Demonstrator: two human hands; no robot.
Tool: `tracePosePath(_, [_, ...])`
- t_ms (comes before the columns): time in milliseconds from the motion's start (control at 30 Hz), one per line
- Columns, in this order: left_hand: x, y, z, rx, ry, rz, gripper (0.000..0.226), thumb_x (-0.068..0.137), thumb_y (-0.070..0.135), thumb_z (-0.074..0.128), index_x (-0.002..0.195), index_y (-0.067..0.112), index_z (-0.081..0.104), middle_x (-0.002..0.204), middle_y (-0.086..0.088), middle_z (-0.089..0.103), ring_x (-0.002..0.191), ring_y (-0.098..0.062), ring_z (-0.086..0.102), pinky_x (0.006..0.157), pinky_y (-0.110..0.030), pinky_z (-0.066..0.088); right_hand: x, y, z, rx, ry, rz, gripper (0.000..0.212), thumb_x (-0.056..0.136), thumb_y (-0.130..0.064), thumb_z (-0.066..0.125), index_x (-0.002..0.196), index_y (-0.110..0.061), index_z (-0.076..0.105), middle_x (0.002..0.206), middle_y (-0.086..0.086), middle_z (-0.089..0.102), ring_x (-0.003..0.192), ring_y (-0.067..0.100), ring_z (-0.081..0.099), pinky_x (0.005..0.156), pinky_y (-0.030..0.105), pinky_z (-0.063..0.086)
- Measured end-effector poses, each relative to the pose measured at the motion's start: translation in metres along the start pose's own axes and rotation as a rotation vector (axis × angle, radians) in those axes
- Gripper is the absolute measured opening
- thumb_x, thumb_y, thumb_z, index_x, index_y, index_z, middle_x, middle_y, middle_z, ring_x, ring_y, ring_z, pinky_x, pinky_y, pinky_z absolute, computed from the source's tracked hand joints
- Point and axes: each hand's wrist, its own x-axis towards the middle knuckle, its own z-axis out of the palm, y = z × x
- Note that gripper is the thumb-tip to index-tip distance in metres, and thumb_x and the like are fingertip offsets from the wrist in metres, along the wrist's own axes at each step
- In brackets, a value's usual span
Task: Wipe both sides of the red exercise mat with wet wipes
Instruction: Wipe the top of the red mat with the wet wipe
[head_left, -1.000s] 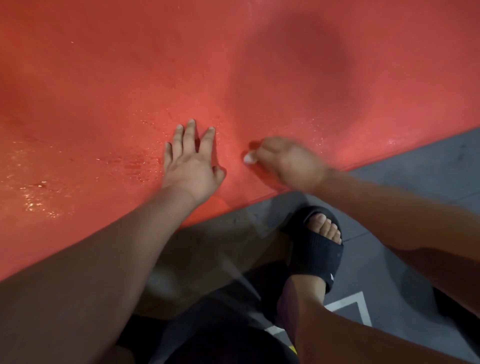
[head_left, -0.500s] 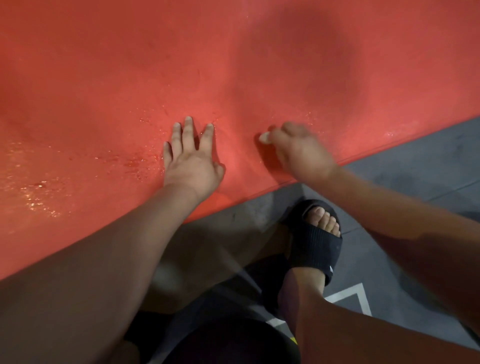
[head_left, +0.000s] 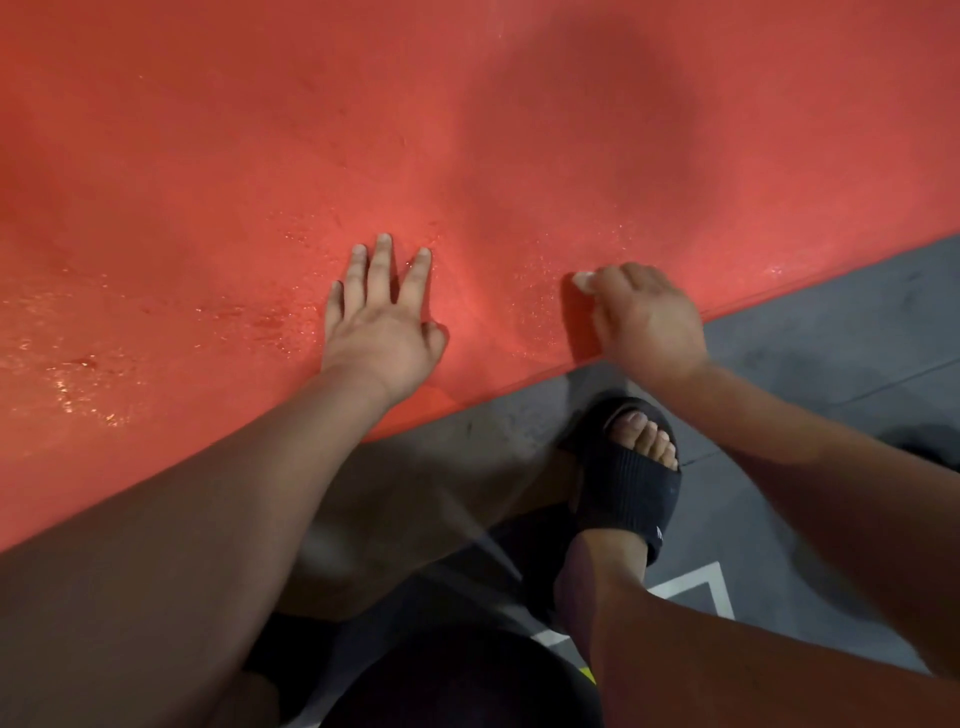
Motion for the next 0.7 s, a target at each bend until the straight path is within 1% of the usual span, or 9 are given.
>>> tracePosePath(67, [0.0, 0.0, 0.0, 0.006, -0.015, -0.001, 0.081, 0.094, 0.049, 0.045, 0.161, 0.039, 0.0, 0.169, 0.0, -0.017, 0.155, -0.025, -0.016, 0.126, -0.048, 0.001, -0.005, -0.003, 0.0, -0.015, 0.051, 0.095, 0.019, 0.092, -0.018, 0.047, 0.099, -0.006, 0.06, 0.083, 0.016, 0.061, 0.074, 0.038, 0.058, 0.061, 0.043, 0.047])
tracePosePath(133, [0.0, 0.002, 0.0, 0.014, -0.019, -0.008, 0.082, 0.094, 0.05, 0.045, 0.161, 0.039, -0.001, 0.168, -0.001, -0.018, 0.155, -0.026, -0.017, 0.126, -0.049, 0.0, -0.016, -0.026, 0.011, 0.068, 0.029, 0.086, 0.016, 0.09, -0.013, 0.055, 0.1, -0.004, 0.061, 0.082, 0.018, 0.06, 0.072, 0.038, 0.058, 0.061, 0.041, 0.046])
tracePosePath(200, [0.0, 0.003, 0.001, 0.02, -0.019, -0.018, 0.082, 0.094, 0.05, 0.044, 0.161, 0.038, -0.002, 0.168, -0.001, -0.019, 0.155, -0.026, -0.018, 0.126, -0.049, -0.001, -0.029, -0.055, 0.026, 0.148, -0.043, -0.058, 0.022, 0.085, -0.006, 0.062, 0.108, -0.004, 0.063, 0.085, 0.017, 0.06, 0.076, 0.038, 0.057, 0.067, 0.041, 0.045])
tracePosePath(300, [0.001, 0.003, 0.002, 0.03, -0.026, -0.023, 0.082, 0.094, 0.05, 0.043, 0.161, 0.038, -0.003, 0.168, -0.002, -0.021, 0.154, -0.026, -0.019, 0.126, -0.049, -0.002, -0.034, -0.055, 0.028, 0.168, -0.121, -0.247, 0.024, 0.09, -0.008, 0.055, 0.113, -0.008, 0.063, 0.09, 0.012, 0.06, 0.083, 0.035, 0.055, 0.075, 0.044, 0.047])
tracePosePath(367, [0.002, 0.004, 0.003, 0.035, -0.024, -0.017, 0.082, 0.094, 0.049, 0.043, 0.161, 0.038, -0.003, 0.168, -0.002, -0.021, 0.154, -0.026, -0.019, 0.126, -0.05, -0.002, -0.033, -0.025, 0.017, 0.11, -0.081, -0.197, 0.025, 0.088, -0.01, 0.056, 0.112, -0.011, 0.063, 0.093, 0.01, 0.062, 0.085, 0.034, 0.056, 0.075, 0.042, 0.048])
tracePosePath(500, [0.001, 0.006, 0.007, 0.054, -0.018, -0.027, 0.081, 0.094, 0.049, 0.039, 0.161, 0.036, -0.006, 0.167, -0.003, -0.023, 0.154, -0.027, -0.02, 0.125, -0.051, -0.003, -0.032, 0.031, -0.003, -0.038, 0.083, 0.189, 0.007, 0.089, -0.008, 0.054, 0.093, -0.005, 0.058, 0.08, 0.016, 0.062, 0.071, 0.036, 0.057, 0.06, 0.035, 0.036])
tracePosePath(567, [0.001, 0.009, 0.007, 0.056, -0.021, -0.036, 0.082, 0.093, 0.048, 0.039, 0.161, 0.035, -0.006, 0.167, -0.004, -0.023, 0.154, -0.028, -0.021, 0.125, -0.051, -0.003, -0.035, 0.025, 0.002, -0.013, 0.126, 0.278, 0.003, 0.089, -0.005, 0.055, 0.09, -0.002, 0.056, 0.078, 0.019, 0.061, 0.069, 0.036, 0.056, 0.06, 0.033, 0.032])
tracePosePath(633, [0.002, 0.011, 0.006, 0.05, -0.028, -0.046, 0.083, 0.093, 0.048, 0.039, 0.161, 0.034, -0.006, 0.167, -0.004, -0.024, 0.153, -0.028, -0.022, 0.125, -0.052, -0.004, -0.04, -0.005, 0.018, 0.084, 0.107, 0.23, 0.011, 0.085, -0.002, 0.056, 0.096, -0.003, 0.057, 0.08, 0.02, 0.06, 0.073, 0.037, 0.055, 0.062, 0.039, 0.04])
tracePosePath(700, [0.001, 0.011, 0.005, 0.046, -0.032, -0.047, 0.083, 0.093, 0.047, 0.039, 0.161, 0.034, -0.005, 0.167, -0.004, -0.024, 0.153, -0.029, -0.022, 0.125, -0.052, -0.004, -0.047, -0.04, 0.031, 0.163, 0.036, 0.031, 0.02, 0.083, 0.0, 0.058, 0.103, -0.005, 0.059, 0.081, 0.016, 0.06, 0.075, 0.036, 0.053, 0.068, 0.044, 0.044])
